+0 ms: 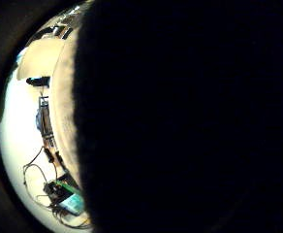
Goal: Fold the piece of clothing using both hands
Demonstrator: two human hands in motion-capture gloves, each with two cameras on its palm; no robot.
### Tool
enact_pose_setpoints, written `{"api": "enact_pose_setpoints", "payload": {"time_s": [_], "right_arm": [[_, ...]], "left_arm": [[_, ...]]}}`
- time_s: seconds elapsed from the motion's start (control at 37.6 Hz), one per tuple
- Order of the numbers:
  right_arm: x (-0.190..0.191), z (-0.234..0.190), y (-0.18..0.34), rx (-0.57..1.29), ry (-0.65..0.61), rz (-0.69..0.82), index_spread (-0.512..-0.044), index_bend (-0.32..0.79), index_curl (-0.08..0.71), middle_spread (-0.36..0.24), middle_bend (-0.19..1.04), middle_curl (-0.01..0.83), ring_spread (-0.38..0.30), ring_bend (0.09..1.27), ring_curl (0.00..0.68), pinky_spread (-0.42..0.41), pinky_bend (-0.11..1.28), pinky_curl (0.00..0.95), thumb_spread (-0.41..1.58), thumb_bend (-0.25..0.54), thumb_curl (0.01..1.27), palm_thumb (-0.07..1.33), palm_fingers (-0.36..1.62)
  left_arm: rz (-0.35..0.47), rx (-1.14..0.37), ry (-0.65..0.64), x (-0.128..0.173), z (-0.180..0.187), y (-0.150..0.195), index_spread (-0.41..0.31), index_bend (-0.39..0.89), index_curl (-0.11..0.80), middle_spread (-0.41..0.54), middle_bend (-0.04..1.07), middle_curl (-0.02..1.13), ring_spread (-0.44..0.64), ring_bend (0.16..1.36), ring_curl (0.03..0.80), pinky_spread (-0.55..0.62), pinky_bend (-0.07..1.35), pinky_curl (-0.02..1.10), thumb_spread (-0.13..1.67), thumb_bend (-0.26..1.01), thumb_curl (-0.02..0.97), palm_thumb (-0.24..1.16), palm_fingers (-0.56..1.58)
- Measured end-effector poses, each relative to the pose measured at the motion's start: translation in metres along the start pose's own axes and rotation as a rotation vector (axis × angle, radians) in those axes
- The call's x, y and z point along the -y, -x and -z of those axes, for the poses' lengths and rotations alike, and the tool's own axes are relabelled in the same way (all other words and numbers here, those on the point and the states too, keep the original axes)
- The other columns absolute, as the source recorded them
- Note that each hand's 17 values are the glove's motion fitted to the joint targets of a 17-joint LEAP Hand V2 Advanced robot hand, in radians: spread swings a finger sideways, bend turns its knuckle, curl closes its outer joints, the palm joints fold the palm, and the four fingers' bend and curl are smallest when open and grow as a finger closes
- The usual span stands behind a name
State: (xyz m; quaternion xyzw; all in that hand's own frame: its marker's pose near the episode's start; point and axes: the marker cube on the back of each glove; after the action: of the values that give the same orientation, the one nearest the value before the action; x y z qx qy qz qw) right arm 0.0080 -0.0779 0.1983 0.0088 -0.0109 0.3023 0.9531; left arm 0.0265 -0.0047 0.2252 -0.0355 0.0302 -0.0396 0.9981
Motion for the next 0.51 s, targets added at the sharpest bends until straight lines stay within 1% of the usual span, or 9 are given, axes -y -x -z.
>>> {"api": "enact_pose_setpoints", "payload": {"time_s": [0.05, 0.11, 0.13, 0.19, 0.21, 0.32, 0.37, 0.45, 0.51], "right_arm": [[0.003, 0.000, 0.003, 0.013, -0.012, 0.006, -0.147, -0.01, 0.074, -0.021, 0.37, 0.463, -0.117, 0.69, 0.444, -0.163, 0.87, 0.445, 1.26, 0.076, 0.35, 0.88, 0.93], [0.006, 0.001, 0.006, 0.020, -0.010, 0.010, -0.147, 0.05, 0.089, -0.045, 0.38, 0.469, -0.145, 0.73, 0.460, -0.192, 0.87, 0.452, 1.23, 0.112, 0.37, 0.97, 1.06], [0.007, 0.002, 0.006, 0.023, -0.003, 0.010, -0.146, 0.05, 0.089, -0.050, 0.37, 0.470, -0.152, 0.73, 0.460, -0.203, 0.87, 0.453, 1.22, 0.113, 0.38, 0.98, 1.07], [0.008, 0.008, 0.006, 0.034, 0.021, 0.005, -0.153, 0.10, 0.115, -0.070, 0.39, 0.482, -0.169, 0.73, 0.473, -0.218, 0.86, 0.462, 1.19, 0.136, 0.39, 1.05, 1.14], [0.008, 0.012, 0.007, 0.045, 0.034, 0.003, -0.153, 0.09, 0.119, -0.074, 0.39, 0.483, -0.174, 0.73, 0.479, -0.225, 0.86, 0.469, 1.18, 0.132, 0.40, 1.05, 1.13], [0.011, 0.035, 0.010, 0.136, 0.057, 0.016, -0.161, 0.15, 0.162, -0.097, 0.41, 0.497, -0.188, 0.73, 0.487, -0.245, 0.82, 0.468, 1.13, 0.143, 0.42, 1.12, 1.21], [0.009, 0.052, 0.014, 0.188, 0.057, 0.028, -0.164, 0.16, 0.180, -0.103, 0.41, 0.499, -0.193, 0.72, 0.487, -0.252, 0.81, 0.467, 1.10, 0.138, 0.42, 1.13, 1.22], [0.002, 0.077, 0.023, 0.251, 0.063, 0.047, -0.168, 0.16, 0.204, -0.110, 0.41, 0.502, -0.198, 0.71, 0.484, -0.259, 0.80, 0.463, 1.07, 0.125, 0.43, 1.14, 1.23], [-0.007, 0.093, 0.032, 0.284, 0.107, 0.062, -0.170, 0.16, 0.218, -0.115, 0.40, 0.504, -0.202, 0.70, 0.482, -0.263, 0.80, 0.462, 1.04, 0.104, 0.44, 1.13, 1.23]], "left_arm": [[-0.012, -0.013, 0.021, -0.001, 0.000, -0.001, -0.065, 0.17, 0.388, 0.130, 0.16, 0.29, 0.29, 0.56, 0.320, 0.43, 0.26, 0.30, 1.10, -0.02, 0.185, 0.01, 0.08], [-0.012, -0.021, 0.057, -0.003, 0.002, -0.001, -0.064, 0.17, 0.387, 0.132, 0.17, 0.29, 0.30, 0.56, 0.318, 0.43, 0.26, 0.30, 1.10, -0.02, 0.188, 0.01, 0.08], [-0.006, -0.023, 0.080, -0.004, 0.003, 0.000, -0.064, 0.17, 0.387, 0.133, 0.17, 0.29, 0.30, 0.57, 0.317, 0.44, 0.26, 0.30, 1.10, -0.02, 0.189, 0.01, 0.08], [0.008, -0.036, 0.131, -0.007, 0.006, 0.002, -0.063, 0.17, 0.385, 0.129, 0.17, 0.29, 0.30, 0.56, 0.315, 0.44, 0.26, 0.30, 1.10, -0.01, 0.194, 0.02, 0.09], [0.013, -0.048, 0.154, -0.009, 0.008, 0.003, -0.063, 0.17, 0.385, 0.134, 0.17, 0.29, 0.30, 0.57, 0.315, 0.44, 0.26, 0.30, 1.10, -0.02, 0.195, 0.02, 0.08], [0.026, -0.130, 0.225, -0.015, 0.023, 0.007, -0.062, 0.18, 0.384, 0.127, 0.17, 0.29, 0.29, 0.57, 0.310, 0.43, 0.26, 0.30, 1.13, -0.01, 0.197, 0.03, 0.16], [0.029, -0.167, 0.225, -0.015, 0.033, 0.011, -0.062, 0.18, 0.382, 0.126, 0.17, 0.28, 0.28, 0.57, 0.306, 0.42, 0.27, 0.31, 1.14, -0.01, 0.198, 0.03, 0.18], [0.009, -0.202, 0.162, -0.013, 0.051, 0.017, -0.061, 0.17, 0.379, 0.128, 0.16, 0.28, 0.28, 0.57, 0.305, 0.40, 0.30, 0.32, 1.14, -0.01, 0.199, 0.03, 0.20], [-0.002, -0.214, 0.116, -0.012, 0.065, 0.022, -0.059, 0.16, 0.376, 0.131, 0.16, 0.28, 0.27, 0.57, 0.308, 0.39, 0.31, 0.33, 1.15, -0.01, 0.200, 0.03, 0.22]]}}
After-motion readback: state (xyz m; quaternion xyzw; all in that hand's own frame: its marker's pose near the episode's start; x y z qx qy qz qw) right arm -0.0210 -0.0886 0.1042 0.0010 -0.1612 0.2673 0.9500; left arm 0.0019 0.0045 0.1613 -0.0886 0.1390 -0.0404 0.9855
